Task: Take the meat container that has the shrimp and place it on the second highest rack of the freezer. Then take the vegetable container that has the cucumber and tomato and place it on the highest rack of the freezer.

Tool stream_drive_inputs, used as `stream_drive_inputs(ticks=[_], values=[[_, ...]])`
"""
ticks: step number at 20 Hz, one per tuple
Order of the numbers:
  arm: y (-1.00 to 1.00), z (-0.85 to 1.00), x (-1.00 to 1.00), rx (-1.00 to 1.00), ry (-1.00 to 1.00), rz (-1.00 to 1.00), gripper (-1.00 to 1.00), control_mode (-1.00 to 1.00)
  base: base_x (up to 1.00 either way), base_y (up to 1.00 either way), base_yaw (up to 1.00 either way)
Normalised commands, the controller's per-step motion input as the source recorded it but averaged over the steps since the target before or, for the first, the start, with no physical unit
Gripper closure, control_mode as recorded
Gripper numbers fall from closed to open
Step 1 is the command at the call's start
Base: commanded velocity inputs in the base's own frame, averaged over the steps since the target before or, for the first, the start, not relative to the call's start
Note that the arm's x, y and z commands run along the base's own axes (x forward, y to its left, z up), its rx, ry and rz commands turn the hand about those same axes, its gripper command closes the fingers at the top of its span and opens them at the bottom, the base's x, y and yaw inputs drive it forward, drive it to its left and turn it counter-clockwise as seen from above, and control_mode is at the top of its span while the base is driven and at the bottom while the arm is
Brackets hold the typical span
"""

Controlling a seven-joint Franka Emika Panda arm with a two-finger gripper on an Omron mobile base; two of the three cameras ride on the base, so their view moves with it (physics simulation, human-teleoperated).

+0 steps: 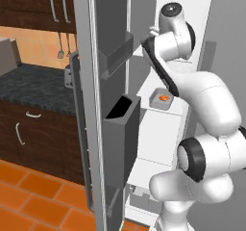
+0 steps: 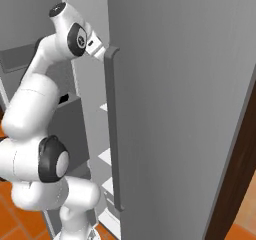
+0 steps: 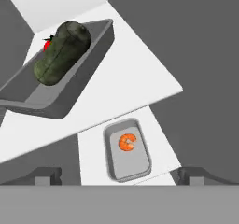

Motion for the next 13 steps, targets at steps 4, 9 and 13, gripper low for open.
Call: stream_drive_inputs(ticks=[4,9,13], values=[[0.00,0.00,-1.00,-0.02,-0.01,0.19,-1.00,-1.00,0.00,0.00,0.00],[0.26,0.34,-1.00,-0.01,0.04,0.12,-1.00,-1.00,0.00,0.00,0.00],[0.23,-0.07,-1.00,-0.02,0.03,0.12,-1.00,-1.00,0.00,0.00,0.00]])
